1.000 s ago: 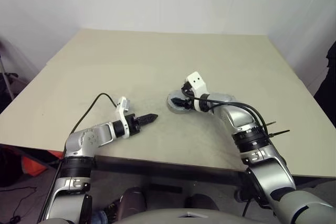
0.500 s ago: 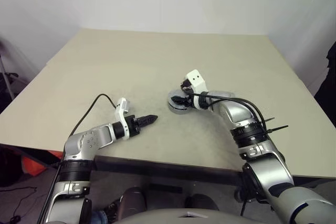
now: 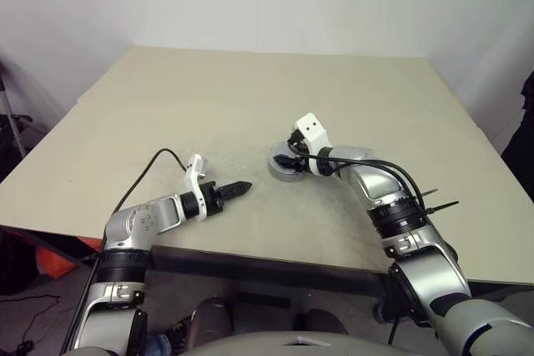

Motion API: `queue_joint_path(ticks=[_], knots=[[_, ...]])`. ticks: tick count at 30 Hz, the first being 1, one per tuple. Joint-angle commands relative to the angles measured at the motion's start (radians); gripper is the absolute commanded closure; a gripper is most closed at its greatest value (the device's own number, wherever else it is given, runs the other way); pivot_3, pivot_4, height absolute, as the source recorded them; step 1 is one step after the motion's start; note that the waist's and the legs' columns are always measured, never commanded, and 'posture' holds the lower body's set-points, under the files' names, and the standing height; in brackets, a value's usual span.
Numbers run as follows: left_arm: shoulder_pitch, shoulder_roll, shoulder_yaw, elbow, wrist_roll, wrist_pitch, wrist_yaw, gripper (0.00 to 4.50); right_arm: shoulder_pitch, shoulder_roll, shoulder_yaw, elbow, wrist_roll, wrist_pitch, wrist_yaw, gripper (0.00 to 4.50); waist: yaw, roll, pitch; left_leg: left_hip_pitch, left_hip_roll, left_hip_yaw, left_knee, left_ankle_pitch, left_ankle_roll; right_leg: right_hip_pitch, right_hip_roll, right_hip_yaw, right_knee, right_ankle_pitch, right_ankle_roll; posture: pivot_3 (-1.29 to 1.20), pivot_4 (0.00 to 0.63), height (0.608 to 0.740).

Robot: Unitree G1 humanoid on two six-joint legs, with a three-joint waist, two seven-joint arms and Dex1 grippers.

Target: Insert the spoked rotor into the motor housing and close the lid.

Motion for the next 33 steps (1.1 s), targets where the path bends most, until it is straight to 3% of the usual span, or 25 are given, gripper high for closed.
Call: queue_joint_path(ticks=[1,18,33], knots=[[-0.002,0.008,-0.005,0.015,0.024,-0.012,0.006,1.79,0.014,-0.01,-0.005,-0.025,0.008,0.03,0.016,1.5,0.001,0.0,0.0,0.0,0.0,0.0,0.0,0.0,0.0,0.0,0.0,0.0,0.0,0.0,0.0,0.0,0.0,0.74],[0.023,-0.007,-0.011,-0.025,0.016,-0.006,0.028,1.79,0.041,-0.028,0.046,-0.046,-0.01,0.042,0.056,1.5,0.002,0.0,0.0,0.0,0.0,0.0,0.0,0.0,0.001,0.0,0.0,0.0,-0.001,0.0,0.0,0.0,0.0,0.74],[0.009,-0.003,-0.012,0.01,0.026,-0.016,0.019,1.79,0.005,0.02,-0.074,-0.071,0.087,0.12,0.079,1.5,0.0,0.0,-0.001,0.0,0.0,0.0,-0.001,0.0,0.0,0.0,0.0,0.0,-0.001,0.0,0.0,0.0,0.0,0.74]])
